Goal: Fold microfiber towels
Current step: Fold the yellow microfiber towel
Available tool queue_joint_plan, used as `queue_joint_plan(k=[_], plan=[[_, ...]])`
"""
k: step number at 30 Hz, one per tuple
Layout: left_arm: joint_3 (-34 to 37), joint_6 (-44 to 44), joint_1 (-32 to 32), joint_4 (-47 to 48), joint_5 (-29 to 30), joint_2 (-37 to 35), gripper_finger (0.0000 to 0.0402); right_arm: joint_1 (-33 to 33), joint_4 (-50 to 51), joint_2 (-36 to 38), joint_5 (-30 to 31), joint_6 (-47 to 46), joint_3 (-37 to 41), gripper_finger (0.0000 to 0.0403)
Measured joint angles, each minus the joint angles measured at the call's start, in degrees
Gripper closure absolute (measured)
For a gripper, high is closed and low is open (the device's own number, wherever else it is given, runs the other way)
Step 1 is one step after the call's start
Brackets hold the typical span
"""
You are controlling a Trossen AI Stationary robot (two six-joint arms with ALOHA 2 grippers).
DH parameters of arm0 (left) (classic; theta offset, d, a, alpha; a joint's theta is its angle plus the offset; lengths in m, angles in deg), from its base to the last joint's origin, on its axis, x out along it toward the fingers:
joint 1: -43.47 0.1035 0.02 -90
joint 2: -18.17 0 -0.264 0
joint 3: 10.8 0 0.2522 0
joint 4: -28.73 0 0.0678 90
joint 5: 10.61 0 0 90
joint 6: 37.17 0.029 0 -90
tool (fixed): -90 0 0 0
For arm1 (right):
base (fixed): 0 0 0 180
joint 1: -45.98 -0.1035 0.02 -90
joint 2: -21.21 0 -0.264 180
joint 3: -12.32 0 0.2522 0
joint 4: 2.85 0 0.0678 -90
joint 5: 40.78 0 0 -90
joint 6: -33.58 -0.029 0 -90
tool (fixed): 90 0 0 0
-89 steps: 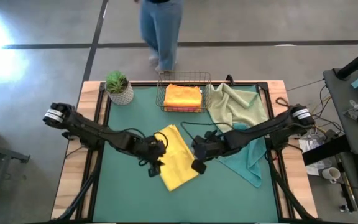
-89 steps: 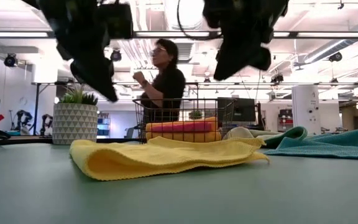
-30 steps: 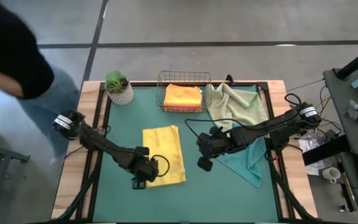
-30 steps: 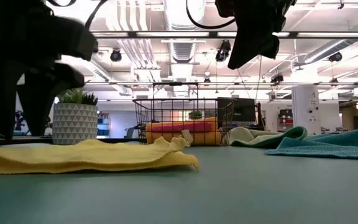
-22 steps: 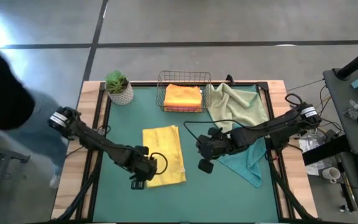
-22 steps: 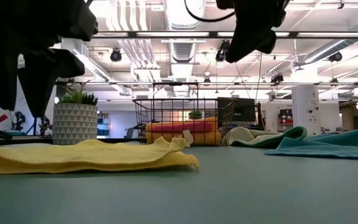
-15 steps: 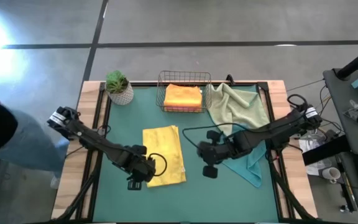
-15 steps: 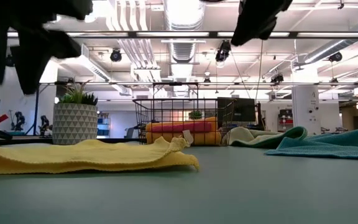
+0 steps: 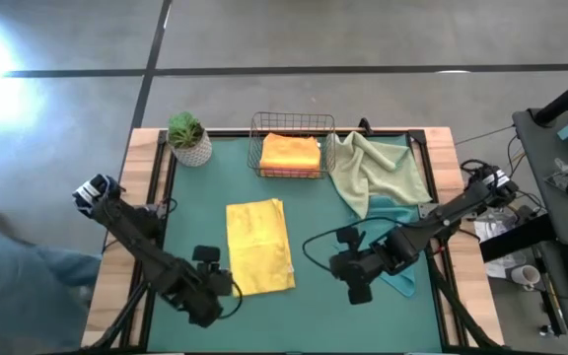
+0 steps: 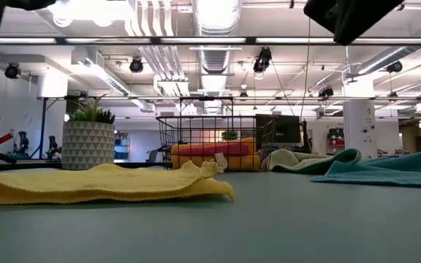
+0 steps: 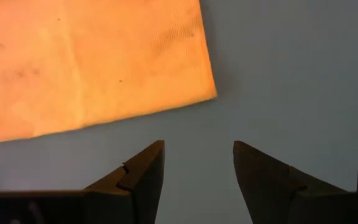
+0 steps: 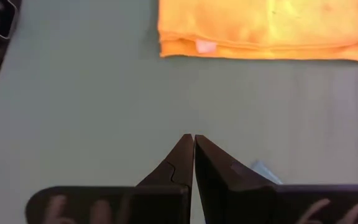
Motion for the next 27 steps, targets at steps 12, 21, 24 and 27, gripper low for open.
queue_joint_plan(k=[12,21,24,27], plan=[[-0.95,-5.03,-3.15,-3.85,1.32,9.80,0.0226,-0.51,-12.66,-7.72,-0.41,7.40,1.20,0.0378],[-1.51,-5.03,-3.14,-8.27,1.54,12.91,0.0226,-0.38,-14.53,-14.49,0.05,18.10,-2.22,0.0299],[-0.73,-5.01,-3.15,-12.65,4.63,12.91,0.0226,-0.28,-16.94,-16.56,0.04,23.43,-2.47,0.0276],[0.04,-4.98,-3.15,-15.38,6.47,13.19,0.0226,0.03,-19.85,-18.60,0.03,27.33,-2.45,0.0258]])
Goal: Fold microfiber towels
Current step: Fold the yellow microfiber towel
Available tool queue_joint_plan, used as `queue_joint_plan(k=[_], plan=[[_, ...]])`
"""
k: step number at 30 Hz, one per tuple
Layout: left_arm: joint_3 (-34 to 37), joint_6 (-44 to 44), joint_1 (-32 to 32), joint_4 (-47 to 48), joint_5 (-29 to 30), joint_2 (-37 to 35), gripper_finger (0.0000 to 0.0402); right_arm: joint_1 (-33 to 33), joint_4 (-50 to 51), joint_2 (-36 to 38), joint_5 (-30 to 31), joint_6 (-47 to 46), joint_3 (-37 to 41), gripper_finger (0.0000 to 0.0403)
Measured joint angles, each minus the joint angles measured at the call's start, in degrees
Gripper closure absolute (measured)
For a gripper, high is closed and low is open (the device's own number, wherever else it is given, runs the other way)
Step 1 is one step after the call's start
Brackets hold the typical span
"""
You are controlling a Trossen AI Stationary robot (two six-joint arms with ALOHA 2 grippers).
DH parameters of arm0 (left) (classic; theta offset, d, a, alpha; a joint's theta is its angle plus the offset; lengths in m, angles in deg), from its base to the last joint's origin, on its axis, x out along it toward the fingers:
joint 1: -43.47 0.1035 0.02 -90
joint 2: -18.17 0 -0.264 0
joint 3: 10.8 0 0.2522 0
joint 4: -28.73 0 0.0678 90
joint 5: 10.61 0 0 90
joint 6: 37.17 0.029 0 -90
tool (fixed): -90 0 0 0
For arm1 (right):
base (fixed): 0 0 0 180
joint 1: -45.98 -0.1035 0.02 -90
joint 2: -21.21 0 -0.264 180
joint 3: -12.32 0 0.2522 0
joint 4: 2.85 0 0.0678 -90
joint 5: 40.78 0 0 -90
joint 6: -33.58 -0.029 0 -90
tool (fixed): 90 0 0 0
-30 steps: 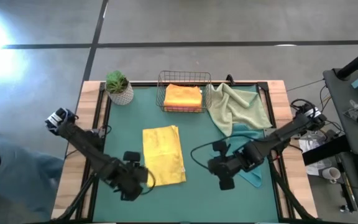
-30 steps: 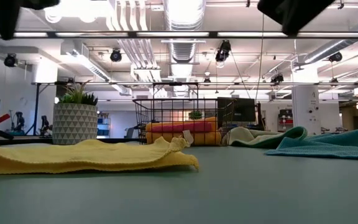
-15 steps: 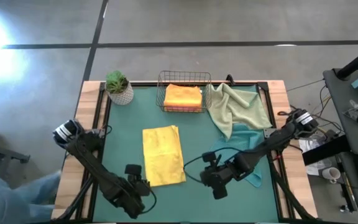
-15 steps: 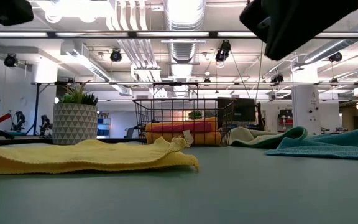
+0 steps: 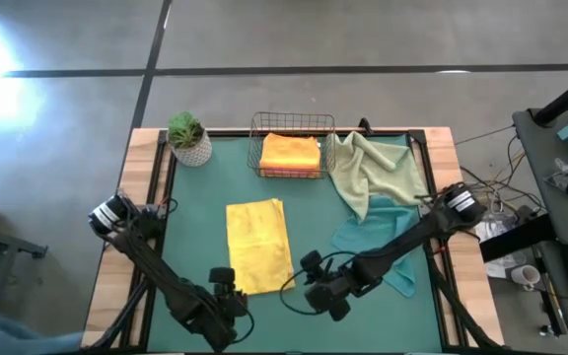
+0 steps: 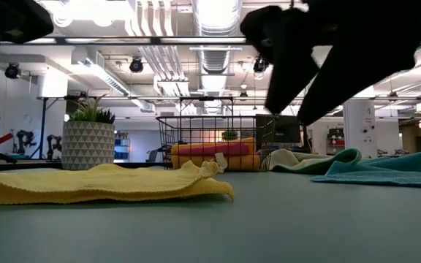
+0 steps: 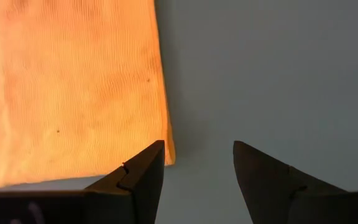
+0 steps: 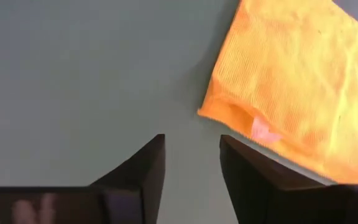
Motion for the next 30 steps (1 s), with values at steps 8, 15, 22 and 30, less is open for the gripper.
queue_joint_plan(k=[8,15,22,30], plan=[[0.77,0.36,0.06,-0.04,0.27,2.95,0.0226,1.55,-8.68,-3.66,-1.93,7.02,0.00,0.0236],[2.00,0.32,0.25,1.26,1.09,4.71,0.0226,4.48,-11.68,-6.74,-3.46,8.43,-0.15,0.0234],[4.16,0.05,0.37,1.11,1.41,4.48,0.0226,5.69,-15.60,-9.22,-4.27,9.19,-0.37,0.0234],[6.04,0.42,0.69,-1.30,4.10,4.40,0.0226,6.51,-15.73,-13.78,-2.94,9.37,-4.05,0.0234]])
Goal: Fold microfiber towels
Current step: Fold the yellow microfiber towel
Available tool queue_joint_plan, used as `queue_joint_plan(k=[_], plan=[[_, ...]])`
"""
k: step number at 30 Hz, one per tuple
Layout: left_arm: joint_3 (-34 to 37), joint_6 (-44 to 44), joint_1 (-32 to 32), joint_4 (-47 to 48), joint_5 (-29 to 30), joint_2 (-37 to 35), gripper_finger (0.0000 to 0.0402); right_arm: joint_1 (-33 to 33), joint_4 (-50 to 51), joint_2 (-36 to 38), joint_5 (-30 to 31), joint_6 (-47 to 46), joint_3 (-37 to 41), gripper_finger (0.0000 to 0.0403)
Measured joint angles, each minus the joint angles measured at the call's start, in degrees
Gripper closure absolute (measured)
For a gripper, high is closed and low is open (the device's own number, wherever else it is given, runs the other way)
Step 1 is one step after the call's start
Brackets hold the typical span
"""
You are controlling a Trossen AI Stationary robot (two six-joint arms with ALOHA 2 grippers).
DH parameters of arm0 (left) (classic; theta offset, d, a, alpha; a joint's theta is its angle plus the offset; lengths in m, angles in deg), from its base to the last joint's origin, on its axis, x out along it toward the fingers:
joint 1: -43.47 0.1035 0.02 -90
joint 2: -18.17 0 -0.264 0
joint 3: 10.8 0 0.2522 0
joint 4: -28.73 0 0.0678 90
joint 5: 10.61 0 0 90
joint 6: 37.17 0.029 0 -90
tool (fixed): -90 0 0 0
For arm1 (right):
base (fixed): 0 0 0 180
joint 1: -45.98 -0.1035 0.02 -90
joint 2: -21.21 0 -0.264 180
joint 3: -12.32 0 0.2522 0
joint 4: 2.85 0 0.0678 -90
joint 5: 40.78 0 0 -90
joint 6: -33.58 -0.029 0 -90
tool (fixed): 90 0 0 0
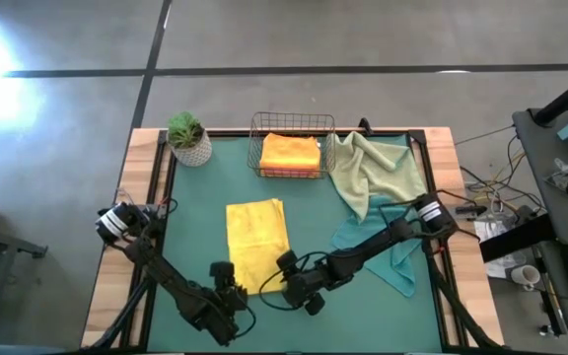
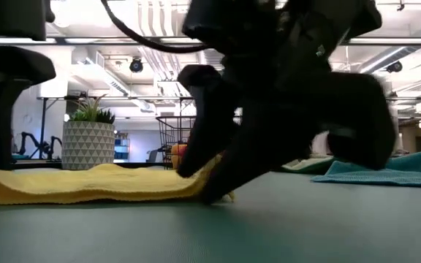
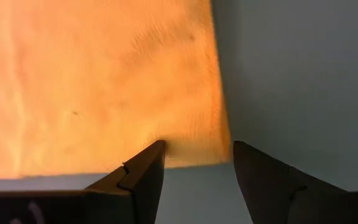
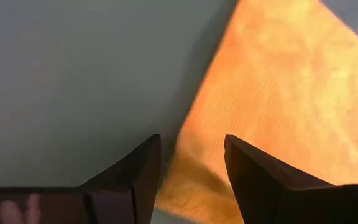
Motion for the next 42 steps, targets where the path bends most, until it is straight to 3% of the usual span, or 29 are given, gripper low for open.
queue_joint_plan(k=[11,23,27,35,42], plan=[[3.34,2.52,1.19,-2.40,2.65,-0.06,0.0226,1.97,5.19,-0.47,0.57,-4.54,-0.82,0.0255],[4.14,2.56,2.21,-3.44,1.31,-0.58,0.0231,2.47,6.45,-0.50,0.78,-8.51,-0.61,0.0387],[4.26,2.54,2.41,-3.80,0.50,-1.14,0.0267,2.47,6.97,0.17,1.13,-9.81,-0.55,0.0393],[4.02,2.59,3.14,-4.74,0.65,-1.27,0.0389,2.67,10.39,1.97,1.82,-11.22,-0.34,0.0394],[2.29,2.59,3.51,-6.40,0.56,-1.36,0.0392,2.44,13.78,2.24,0.76,-12.62,-0.95,0.0394]])
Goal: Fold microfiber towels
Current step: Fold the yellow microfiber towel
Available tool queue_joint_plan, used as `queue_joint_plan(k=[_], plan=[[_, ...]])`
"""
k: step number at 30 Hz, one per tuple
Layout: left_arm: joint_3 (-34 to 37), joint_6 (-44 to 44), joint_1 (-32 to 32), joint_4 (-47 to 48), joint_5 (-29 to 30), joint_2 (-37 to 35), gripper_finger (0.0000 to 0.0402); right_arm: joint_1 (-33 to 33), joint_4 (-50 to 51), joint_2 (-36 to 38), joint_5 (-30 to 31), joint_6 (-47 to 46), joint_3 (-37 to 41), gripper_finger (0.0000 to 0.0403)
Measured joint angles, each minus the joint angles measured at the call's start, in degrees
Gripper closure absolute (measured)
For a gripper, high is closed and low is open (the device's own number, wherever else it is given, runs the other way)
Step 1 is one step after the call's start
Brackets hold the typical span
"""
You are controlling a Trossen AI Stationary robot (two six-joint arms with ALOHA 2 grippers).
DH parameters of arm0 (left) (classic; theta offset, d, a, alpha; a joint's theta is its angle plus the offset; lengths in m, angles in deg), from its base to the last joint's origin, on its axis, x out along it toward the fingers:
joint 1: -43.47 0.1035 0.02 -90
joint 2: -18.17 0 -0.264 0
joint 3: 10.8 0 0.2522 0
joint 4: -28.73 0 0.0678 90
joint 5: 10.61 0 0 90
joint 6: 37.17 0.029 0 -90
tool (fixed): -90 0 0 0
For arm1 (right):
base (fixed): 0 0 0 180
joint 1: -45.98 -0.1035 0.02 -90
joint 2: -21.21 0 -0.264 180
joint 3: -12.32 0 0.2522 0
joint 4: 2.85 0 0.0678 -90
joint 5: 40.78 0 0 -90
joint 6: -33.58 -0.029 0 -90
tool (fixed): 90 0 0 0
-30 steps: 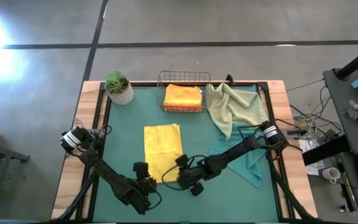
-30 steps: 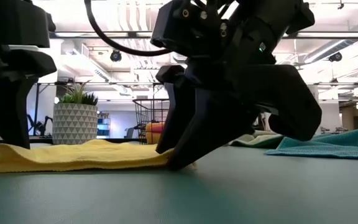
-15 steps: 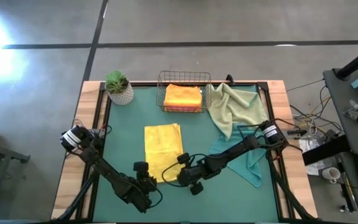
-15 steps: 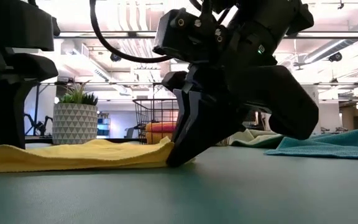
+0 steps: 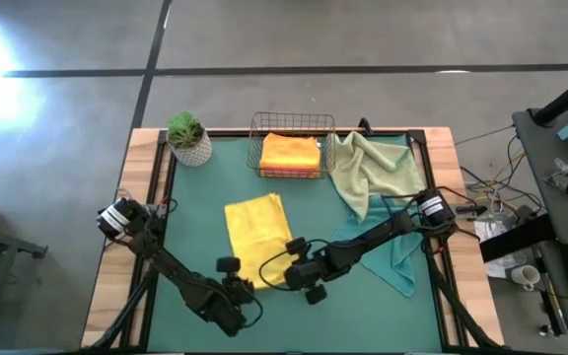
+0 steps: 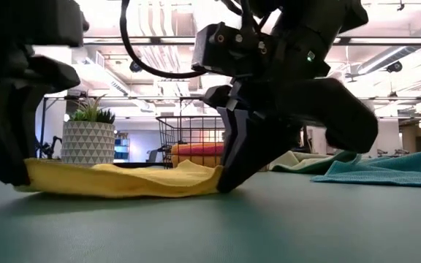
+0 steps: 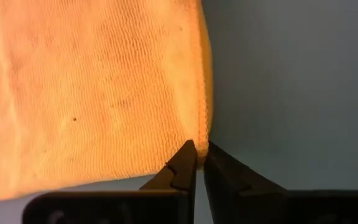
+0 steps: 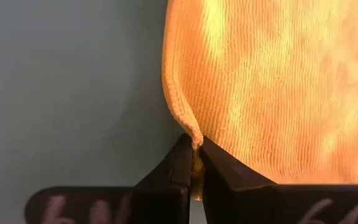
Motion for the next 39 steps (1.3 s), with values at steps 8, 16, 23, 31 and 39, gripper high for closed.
queue_joint_plan(k=[8,16,23,31,39], plan=[[-3.88,-0.27,0.00,0.05,-4.75,-0.98,0.0392,-0.16,9.69,0.00,-5.97,-2.57,-6.17,0.0394],[-5.93,-8.95,-0.17,-0.03,-10.77,-3.75,0.0392,-1.81,22.41,0.04,-6.02,-8.52,-14.63,0.0394],[-9.49,-14.08,-0.73,0.62,-12.70,-6.71,0.0392,-3.47,29.57,0.11,-6.77,-11.54,-22.60,0.0394],[-10.18,-18.02,-0.80,11.31,-10.74,-9.46,0.0392,-2.09,30.31,0.13,1.12,-10.20,-25.74,0.0394],[-8.35,-19.68,1.12,21.49,-8.02,-9.61,0.0392,3.36,25.31,0.02,3.47,-9.32,-22.27,0.0394]])
